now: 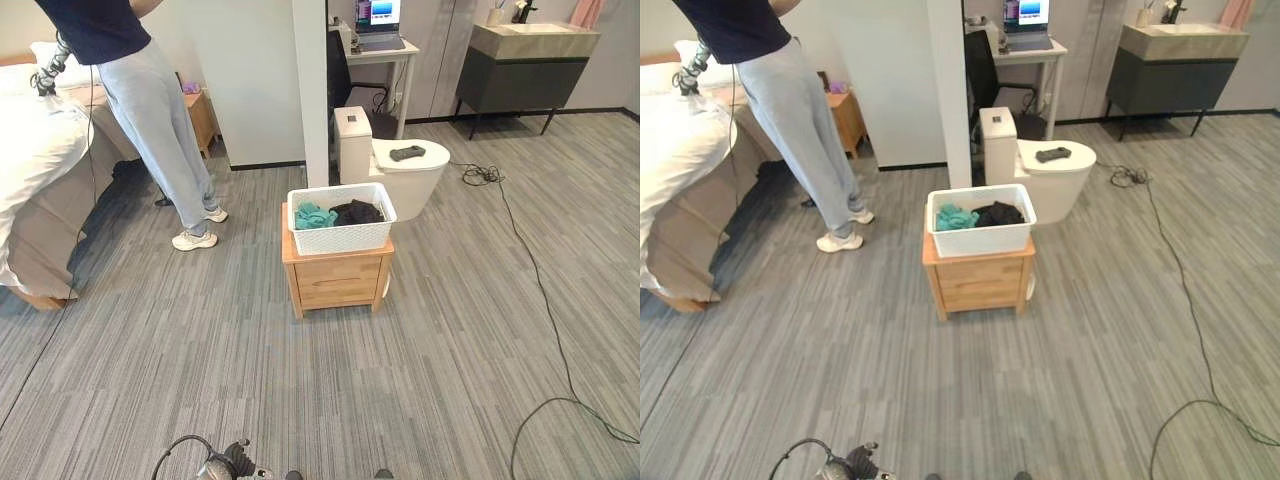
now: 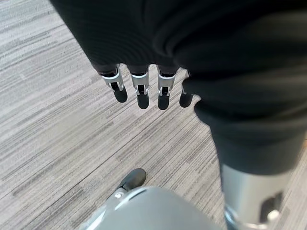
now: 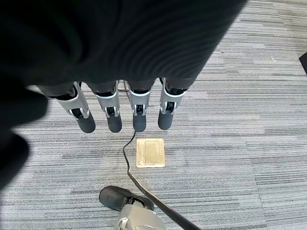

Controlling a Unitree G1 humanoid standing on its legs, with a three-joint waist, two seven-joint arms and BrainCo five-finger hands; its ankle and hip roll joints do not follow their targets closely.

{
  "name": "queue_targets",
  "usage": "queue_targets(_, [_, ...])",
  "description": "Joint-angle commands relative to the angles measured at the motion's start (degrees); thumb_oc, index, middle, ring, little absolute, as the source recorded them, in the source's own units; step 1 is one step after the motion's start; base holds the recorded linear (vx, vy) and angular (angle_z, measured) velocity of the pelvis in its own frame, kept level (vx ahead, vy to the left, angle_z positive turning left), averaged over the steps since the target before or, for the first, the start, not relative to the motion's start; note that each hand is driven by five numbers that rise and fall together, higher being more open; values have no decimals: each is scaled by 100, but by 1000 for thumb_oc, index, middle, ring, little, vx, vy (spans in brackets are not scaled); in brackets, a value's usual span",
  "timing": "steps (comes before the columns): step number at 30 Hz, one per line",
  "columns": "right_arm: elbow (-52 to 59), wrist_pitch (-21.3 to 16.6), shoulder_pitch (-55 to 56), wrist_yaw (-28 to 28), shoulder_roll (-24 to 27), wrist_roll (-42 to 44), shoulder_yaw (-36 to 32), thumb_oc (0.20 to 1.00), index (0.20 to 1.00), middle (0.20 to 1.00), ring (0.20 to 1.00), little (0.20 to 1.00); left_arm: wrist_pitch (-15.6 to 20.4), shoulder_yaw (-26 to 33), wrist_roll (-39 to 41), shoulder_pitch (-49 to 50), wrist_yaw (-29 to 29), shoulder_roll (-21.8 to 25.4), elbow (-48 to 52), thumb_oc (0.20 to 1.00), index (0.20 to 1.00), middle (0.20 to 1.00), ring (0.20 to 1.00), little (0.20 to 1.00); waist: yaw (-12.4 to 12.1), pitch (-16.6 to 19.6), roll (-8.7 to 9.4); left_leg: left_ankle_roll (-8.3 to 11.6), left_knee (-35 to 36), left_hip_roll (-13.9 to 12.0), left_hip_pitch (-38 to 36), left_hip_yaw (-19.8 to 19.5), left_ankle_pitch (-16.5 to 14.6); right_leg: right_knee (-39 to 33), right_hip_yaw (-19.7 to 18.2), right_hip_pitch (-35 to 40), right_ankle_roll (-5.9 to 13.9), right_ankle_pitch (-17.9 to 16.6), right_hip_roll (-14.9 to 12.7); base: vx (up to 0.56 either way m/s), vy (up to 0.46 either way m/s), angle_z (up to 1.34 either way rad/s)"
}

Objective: Grab the laundry basket,head to the washer,open it,put in the laundry and shut it.

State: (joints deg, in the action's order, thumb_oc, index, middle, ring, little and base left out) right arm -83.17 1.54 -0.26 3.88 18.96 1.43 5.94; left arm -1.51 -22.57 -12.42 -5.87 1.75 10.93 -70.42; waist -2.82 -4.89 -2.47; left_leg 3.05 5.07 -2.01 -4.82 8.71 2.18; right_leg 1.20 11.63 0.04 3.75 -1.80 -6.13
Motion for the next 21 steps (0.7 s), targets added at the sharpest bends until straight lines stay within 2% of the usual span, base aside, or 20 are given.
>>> queue_targets(1, [-75, 83, -360, 41, 171, 113, 15, 1000, 1000, 1000, 1000, 1000, 36, -124, -312, -535, -75, 15, -59, 1000, 1000, 1000, 1000, 1000, 121, -517, -42, -747, -350, 396, -18, -41, -481, 2395, 145, -635, 440, -455, -692, 54, 214, 31])
queue_targets(3, [-90, 79, -338, 23, 186, 101, 17, 1000, 1000, 1000, 1000, 1000, 29, -108, -343, -525, -87, 31, -82, 1000, 1000, 1000, 1000, 1000, 145, -552, -79, -755, -222, 410, -129, -12, -474, 2572, 160, -867, 483, -520, -660, 46, 82, 5])
queue_targets(4, [-97, 66, -349, 29, 191, 140, 9, 1000, 1000, 1000, 1000, 1000, 14, -119, -348, -527, -108, 37, -123, 1000, 1000, 1000, 1000, 1000, 242, -585, -86, -726, -61, 443, -230, -93, -446, 2364, -13, -1108, 459, -423, -437, 43, -5, -13])
queue_targets(5, [-98, 66, -352, 29, 192, 140, 10, 1000, 1000, 1000, 1000, 1000, 15, -117, -348, -530, -108, 37, -124, 1000, 1000, 1000, 1000, 1000, 238, -573, -93, -722, -57, 433, -213, -87, -434, 2337, -11, -1116, 452, -448, -424, 143, -70, -5])
queue_targets(6, [-148, 77, -374, 42, 201, 179, 20, 1000, 1000, 1000, 1000, 1000, 5, -112, -343, -583, -83, 31, -207, 1000, 1000, 1000, 1000, 1000, 281, -599, -65, -627, -7, 461, -268, -135, -496, 1288, -43, -1305, 438, -519, -485, 222, -174, 14])
queue_targets(7, [-188, 89, -369, 53, 254, 180, -29, 1000, 1000, 1000, 1000, 1000, 41, -118, -380, -640, -71, 34, -282, 1000, 1000, 1000, 1000, 1000, 317, -642, 1, -524, -7, 437, -322, -134, -562, 381, 78, -1402, 546, -898, -834, 312, -211, 29])
queue_targets(9, [-259, 106, -344, 68, 286, 109, -68, 1000, 1000, 1000, 1000, 1000, 78, -166, -413, -707, -79, 48, -270, 1000, 1000, 1000, 1000, 1000, 406, -650, 3, -475, -7, 393, -428, -273, -660, -184, -188, -1492, 653, -1246, -873, 274, -142, 35])
queue_targets(11, [-336, 149, -267, 152, 288, 1, -61, 1000, 1000, 1000, 1000, 1000, 109, -166, -408, -708, -132, 53, -232, 1000, 1000, 1000, 1000, 1000, 412, -605, 63, -458, -7, 377, -566, -369, -769, -261, -294, -1457, 700, -1281, -845, 211, -93, 16])
queue_targets(13, [-376, 153, -158, 200, 282, -54, -74, 1000, 1000, 1000, 1000, 1000, 123, -161, -442, -665, -166, 68, -216, 1000, 1000, 1000, 1000, 1000, 405, -540, 117, -441, -7, 376, -653, -472, -819, -327, -326, -1306, 657, -1253, -781, 189, -112, 12])
queue_targets(14, [-190, 80, -152, 158, 102, -131, 122, 1000, 1000, 1000, 1000, 1000, 148, -172, -380, -631, -188, 62, -211, 1000, 1000, 1000, 1000, 1000, 380, -492, 210, -447, -65, 399, -708, -508, -898, -315, -270, -1243, 673, -1481, -813, 252, -176, 20])
queue_targets(15, [-163, 98, -241, 178, -14, -95, 208, 1000, 1000, 1000, 1000, 1000, 103, -213, -475, -615, -214, 30, -286, 1000, 1000, 1000, 1000, 1000, 394, -398, 236, -427, -80, 350, -741, -522, -938, -381, -284, -1159, 641, -1398, -741, 332, -275, 22])
queue_targets(16, [-128, 103, -146, 206, -56, -124, 267, 1000, 1000, 1000, 1000, 1000, 55, -35, -342, -552, -159, 6, -489, 1000, 1000, 1000, 1000, 1000, 469, -284, 282, -361, -219, 211, -822, -557, -1003, -420, -306, -976, 538, -1361, -530, 319, -271, 38])
queue_targets(17, [-96, 77, -129, 178, -38, -181, 312, 1000, 1000, 1000, 1000, 1000, 43, 56, -222, -529, -134, -12, -557, 1000, 1000, 1000, 1000, 1000, 475, -233, 291, -339, -302, 140, -844, -595, -995, -385, -296, -933, 487, -1304, -474, 359, -337, 43])
queue_targets(21, [281, -69, -586, -110, 192, 241, 265, 1000, 1000, 1000, 1000, 1000, 50, 16, -103, -553, -83, -111, -715, 1000, 1000, 1000, 1000, 1000, 554, -89, 197, -117, -542, -183, -916, -574, -851, -309, -210, -782, 266, -949, -137, 187, -187, -4])
